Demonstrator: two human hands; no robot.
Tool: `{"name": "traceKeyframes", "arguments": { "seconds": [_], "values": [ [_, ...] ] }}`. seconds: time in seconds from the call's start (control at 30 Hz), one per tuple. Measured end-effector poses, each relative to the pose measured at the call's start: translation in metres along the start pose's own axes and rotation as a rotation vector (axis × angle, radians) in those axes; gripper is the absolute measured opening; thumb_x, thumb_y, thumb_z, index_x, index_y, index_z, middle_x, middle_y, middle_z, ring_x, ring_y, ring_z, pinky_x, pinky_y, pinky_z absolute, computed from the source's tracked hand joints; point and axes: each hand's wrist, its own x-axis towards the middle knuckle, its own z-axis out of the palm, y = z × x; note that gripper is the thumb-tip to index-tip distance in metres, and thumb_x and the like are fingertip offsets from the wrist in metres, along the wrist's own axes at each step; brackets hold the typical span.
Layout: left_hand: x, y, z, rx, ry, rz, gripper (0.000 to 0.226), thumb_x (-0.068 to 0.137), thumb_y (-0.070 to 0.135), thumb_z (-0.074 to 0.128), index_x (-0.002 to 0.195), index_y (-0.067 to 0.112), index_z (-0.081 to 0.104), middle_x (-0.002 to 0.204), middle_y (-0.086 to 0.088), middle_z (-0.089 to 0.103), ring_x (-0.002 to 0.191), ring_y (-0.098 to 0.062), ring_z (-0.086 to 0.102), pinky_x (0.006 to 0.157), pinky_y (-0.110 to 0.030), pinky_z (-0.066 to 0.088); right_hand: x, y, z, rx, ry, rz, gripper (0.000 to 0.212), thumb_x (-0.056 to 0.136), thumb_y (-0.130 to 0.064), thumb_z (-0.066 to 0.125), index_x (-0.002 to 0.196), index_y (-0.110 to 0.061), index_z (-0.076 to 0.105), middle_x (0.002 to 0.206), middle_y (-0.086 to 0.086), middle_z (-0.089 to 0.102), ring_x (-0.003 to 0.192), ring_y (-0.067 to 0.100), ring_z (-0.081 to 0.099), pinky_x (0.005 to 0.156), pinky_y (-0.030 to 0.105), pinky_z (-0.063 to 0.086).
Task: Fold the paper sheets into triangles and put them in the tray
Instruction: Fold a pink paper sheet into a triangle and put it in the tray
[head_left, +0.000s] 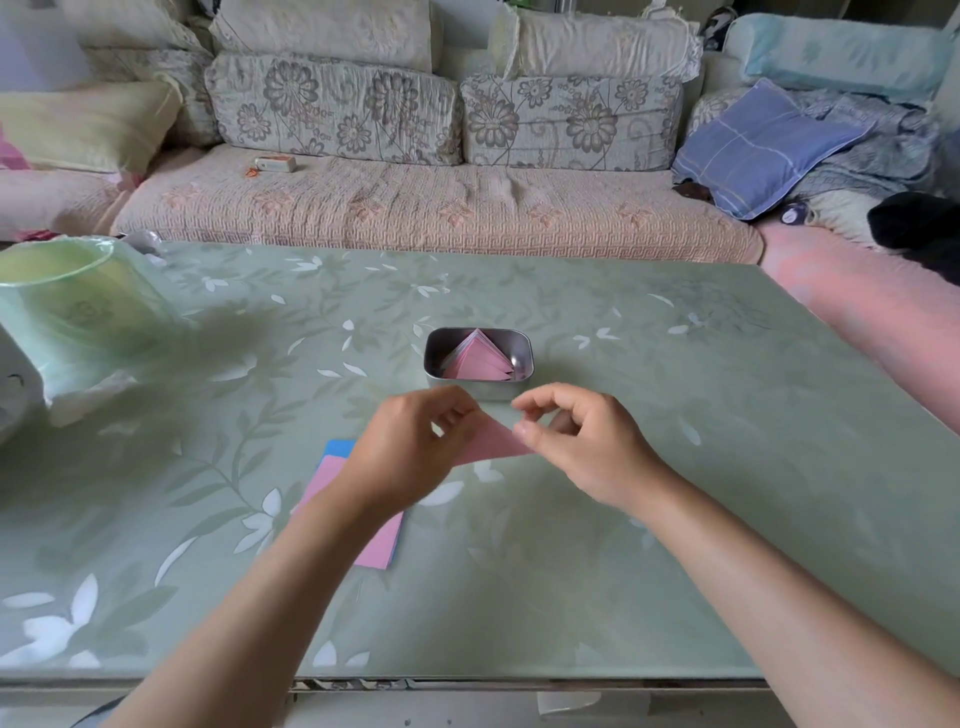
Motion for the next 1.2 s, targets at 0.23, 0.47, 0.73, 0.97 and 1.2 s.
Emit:
{"name": "traceKeyframes", "arguments": {
  "seconds": [0.23,0.47,0.73,0.97,1.2],
  "values": [
    [0.005,-0.006,-0.013,-0.005,-0.034,-0.004,0.012,0.089,0.036,0.068,0.079,0.03,0.07,0.073,0.022,0.068,0.069,0.001,0.062,0.063,-0.013,0.046,0.013,-0.017,0.016,0.001,0.098,-0.004,0.014,0.089,-0.021,0.073,0.076,-0.029,0.073,0.063,-0.013,0.063,0.057,0.004,0.05,0.057,0.019,0.041],
    [0.011,-0.016,-0.03,0.104,-0.066,-0.05,0.012,0.088,0.03,0.064,0.078,0.033,0.07,0.071,0.021,0.066,0.072,-0.003,0.062,0.069,-0.033,0.055,0.027,-0.026,0.025,-0.244,0.007,-0.036,0.013,0.083,-0.041,0.079,0.079,-0.029,0.074,0.052,-0.024,0.051,0.05,0.007,0.036,0.049,0.014,0.032],
    [0.026,-0.037,-0.028,0.125,-0.027,-0.127,0.037,0.092,0.028,0.063,0.128,0.024,0.054,0.121,0.005,0.059,0.106,-0.017,0.057,0.088,-0.034,0.049,0.098,-0.039,-0.006,-0.471,0.128,-0.029,0.02,0.082,-0.024,0.078,0.069,-0.036,0.068,0.057,-0.03,0.06,0.054,-0.004,0.054,0.054,0.01,0.036],
    [0.031,-0.042,-0.004,0.195,-0.125,-0.159,0.058,0.092,0.035,0.06,0.142,0.015,0.037,0.139,-0.004,0.042,0.121,-0.025,0.049,0.087,-0.029,0.04,0.147,-0.04,-0.002,-0.785,-0.282,0.002,0.012,0.08,-0.019,0.079,0.076,-0.028,0.071,0.071,-0.013,0.065,0.07,0.008,0.059,0.058,0.013,0.038],
    [0.034,-0.043,-0.001,0.183,-0.127,-0.176,0.056,0.092,0.035,0.059,0.139,0.013,0.038,0.138,-0.006,0.043,0.12,-0.027,0.05,0.092,-0.037,0.046,0.156,-0.033,0.015,-0.947,-0.489,0.055,0.003,0.077,-0.018,0.071,0.074,-0.019,0.071,0.065,-0.006,0.069,0.062,0.008,0.058,0.063,0.026,0.05]
  ]
}}
